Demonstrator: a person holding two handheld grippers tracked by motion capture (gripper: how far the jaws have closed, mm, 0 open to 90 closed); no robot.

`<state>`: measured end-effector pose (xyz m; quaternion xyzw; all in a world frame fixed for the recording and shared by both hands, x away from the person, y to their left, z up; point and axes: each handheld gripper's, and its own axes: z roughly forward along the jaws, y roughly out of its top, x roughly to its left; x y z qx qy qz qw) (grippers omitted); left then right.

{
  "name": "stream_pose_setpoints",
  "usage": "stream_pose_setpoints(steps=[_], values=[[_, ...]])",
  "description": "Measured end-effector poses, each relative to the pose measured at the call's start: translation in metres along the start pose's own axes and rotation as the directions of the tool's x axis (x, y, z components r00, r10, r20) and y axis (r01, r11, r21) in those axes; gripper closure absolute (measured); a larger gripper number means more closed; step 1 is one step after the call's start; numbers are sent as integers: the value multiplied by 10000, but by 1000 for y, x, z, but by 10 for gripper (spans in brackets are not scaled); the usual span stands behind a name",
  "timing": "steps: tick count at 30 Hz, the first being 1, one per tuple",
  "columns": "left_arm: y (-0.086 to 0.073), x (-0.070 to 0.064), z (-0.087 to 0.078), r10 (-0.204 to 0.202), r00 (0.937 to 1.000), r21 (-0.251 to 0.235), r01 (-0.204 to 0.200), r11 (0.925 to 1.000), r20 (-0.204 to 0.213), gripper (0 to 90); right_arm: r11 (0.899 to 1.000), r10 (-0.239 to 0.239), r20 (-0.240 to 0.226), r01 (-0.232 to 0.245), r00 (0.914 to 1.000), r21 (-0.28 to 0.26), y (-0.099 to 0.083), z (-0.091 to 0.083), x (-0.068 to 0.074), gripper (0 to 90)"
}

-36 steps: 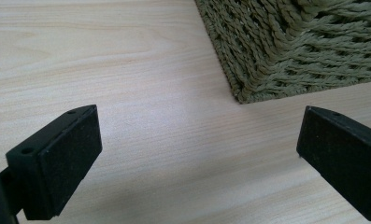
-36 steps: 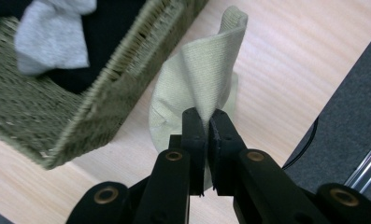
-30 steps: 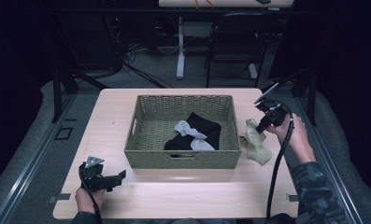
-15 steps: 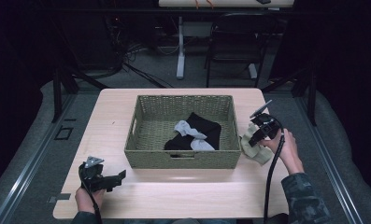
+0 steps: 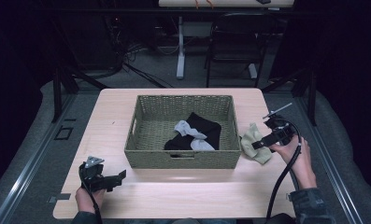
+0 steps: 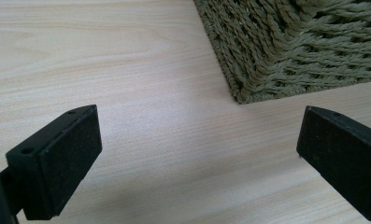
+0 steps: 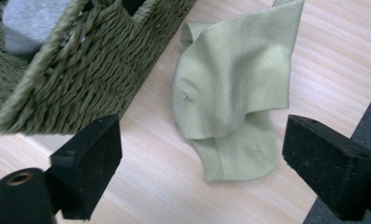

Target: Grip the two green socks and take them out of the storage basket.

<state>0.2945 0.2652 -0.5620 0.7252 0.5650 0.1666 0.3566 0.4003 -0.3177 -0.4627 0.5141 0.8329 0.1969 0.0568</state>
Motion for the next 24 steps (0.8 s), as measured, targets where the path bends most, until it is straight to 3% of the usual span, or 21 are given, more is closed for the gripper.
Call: stream_pose_setpoints(steps=[10,12,24], values=[[0,0,0,11,10000,58,-11,10000,-35,0,9996,253,-30,-253,9997,-117,-31,13,2,69],[0,0,1,73,10000,68,-73,10000,-17,0,9997,147,-7,-147,9999,203,-33,18,1,60],[1,-1,1,113,9999,75,-113,9999,-13,0,9989,293,-148,-287,9995,360,-39,31,-3,63]])
